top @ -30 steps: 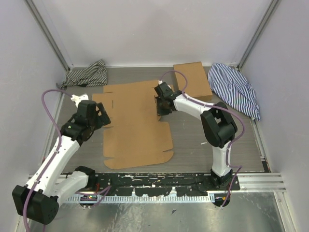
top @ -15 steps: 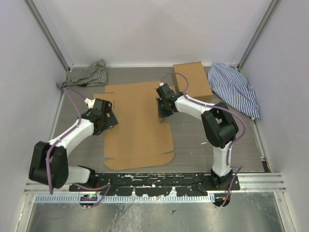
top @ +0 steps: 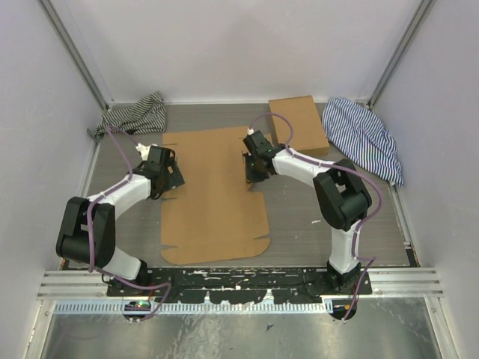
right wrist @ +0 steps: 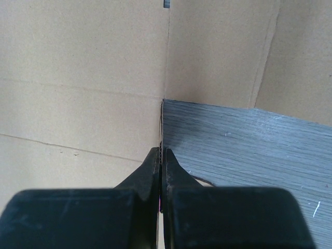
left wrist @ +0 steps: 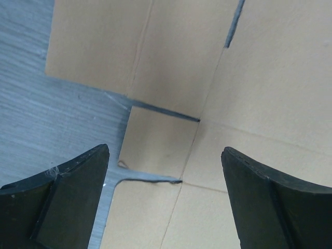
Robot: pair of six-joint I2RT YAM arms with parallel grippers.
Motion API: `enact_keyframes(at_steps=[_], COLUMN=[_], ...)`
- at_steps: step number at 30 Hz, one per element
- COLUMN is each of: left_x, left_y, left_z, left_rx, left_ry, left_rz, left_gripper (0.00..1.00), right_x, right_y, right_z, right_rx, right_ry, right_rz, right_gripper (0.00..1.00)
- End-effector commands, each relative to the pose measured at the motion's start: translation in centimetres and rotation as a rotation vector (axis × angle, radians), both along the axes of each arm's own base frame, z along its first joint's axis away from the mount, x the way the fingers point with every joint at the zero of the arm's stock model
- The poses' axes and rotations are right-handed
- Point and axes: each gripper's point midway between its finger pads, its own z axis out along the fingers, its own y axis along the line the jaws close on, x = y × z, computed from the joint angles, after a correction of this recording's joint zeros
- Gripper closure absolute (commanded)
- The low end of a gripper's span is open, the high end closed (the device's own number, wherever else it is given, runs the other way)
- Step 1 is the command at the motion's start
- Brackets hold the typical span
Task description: Fold the paper box
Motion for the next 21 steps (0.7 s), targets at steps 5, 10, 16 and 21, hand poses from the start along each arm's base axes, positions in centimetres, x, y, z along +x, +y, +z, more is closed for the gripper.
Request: enact_keyframes(at_steps=[5,10,16,21], left_x=[2.1,2.6,2.7,2.2], left_y=[-0.4,-0.7,-2.0,-2.0], left_z=[0.2,-0.4,-1.6,-1.6], left_rx=[-0.082,-0.127,-0.174,-0.184], left_ry=[-0.159,-0.129,-0.054,-0.042], left_rz=[-0.073,-0.098,-0.144,-0.126], left_gripper=[0.05,0.07,0.12,0.23], right_x=[-0.1,0.1,0.2,0.2], right_y=[0.0,0.0,0.1,0.2], right_z=[2.1,2.3,2.6,2.7], right_rx=[0.025,0.029,0.041,0.043], right_ry=[-0.039,-0.043,-0.043,-0.040], right_rz=[0.034,0.038,0.039,0.040], right_gripper=[0.99,0.99,0.99,0.99])
